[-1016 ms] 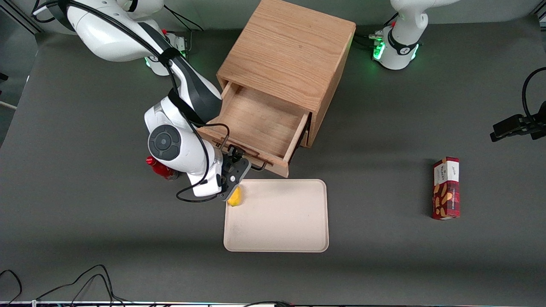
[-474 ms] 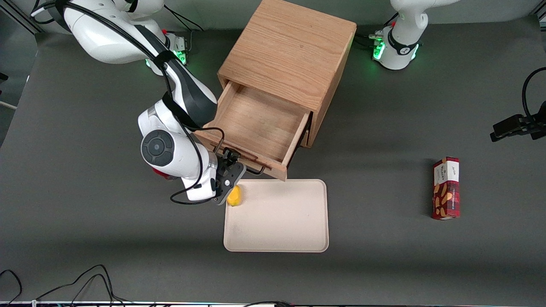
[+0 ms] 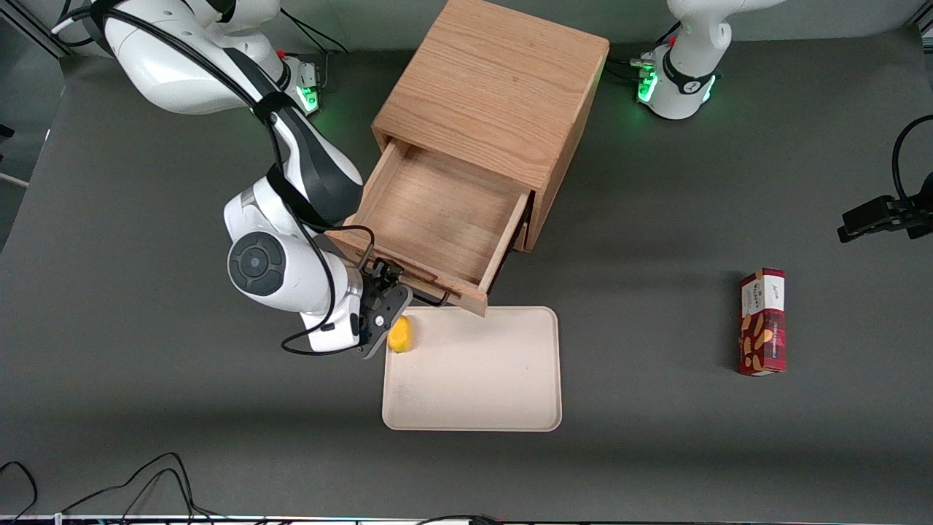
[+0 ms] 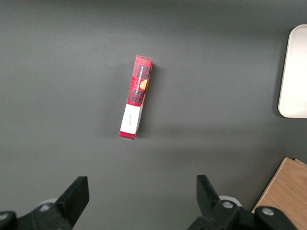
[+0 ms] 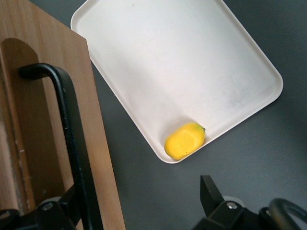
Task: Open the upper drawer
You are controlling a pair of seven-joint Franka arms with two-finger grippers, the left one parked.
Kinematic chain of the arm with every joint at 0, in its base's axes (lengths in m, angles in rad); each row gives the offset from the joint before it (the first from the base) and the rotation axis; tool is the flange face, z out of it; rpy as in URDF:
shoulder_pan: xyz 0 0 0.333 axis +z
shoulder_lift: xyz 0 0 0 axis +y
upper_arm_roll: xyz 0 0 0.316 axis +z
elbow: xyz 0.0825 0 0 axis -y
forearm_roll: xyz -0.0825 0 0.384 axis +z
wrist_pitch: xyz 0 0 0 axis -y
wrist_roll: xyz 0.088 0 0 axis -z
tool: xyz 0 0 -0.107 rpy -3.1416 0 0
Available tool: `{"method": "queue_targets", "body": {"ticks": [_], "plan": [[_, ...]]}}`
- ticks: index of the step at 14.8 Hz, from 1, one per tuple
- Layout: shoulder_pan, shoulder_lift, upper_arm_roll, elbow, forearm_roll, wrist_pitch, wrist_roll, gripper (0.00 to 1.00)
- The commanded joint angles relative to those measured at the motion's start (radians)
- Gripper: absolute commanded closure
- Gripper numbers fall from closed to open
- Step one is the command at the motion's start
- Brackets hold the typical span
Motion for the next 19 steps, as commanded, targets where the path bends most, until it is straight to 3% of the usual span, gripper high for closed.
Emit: {"method": "queue_targets", "body": {"ticks": [1,9,13,19], "plan": [[-0.002,0.034,0.004,0.067,-0.017,-0.024,-0.02,0.0],[-0.015,0.04,0.005,0.131,-0.01,-0.046,-0.007,0.0],[-0.037,0.034,0.005,0.191,-0.01,-0.13,-0.005,0.0],[-0.08,-0.093,0.007,0.141,-0.024,-0.227,0.013,0.0]]}}
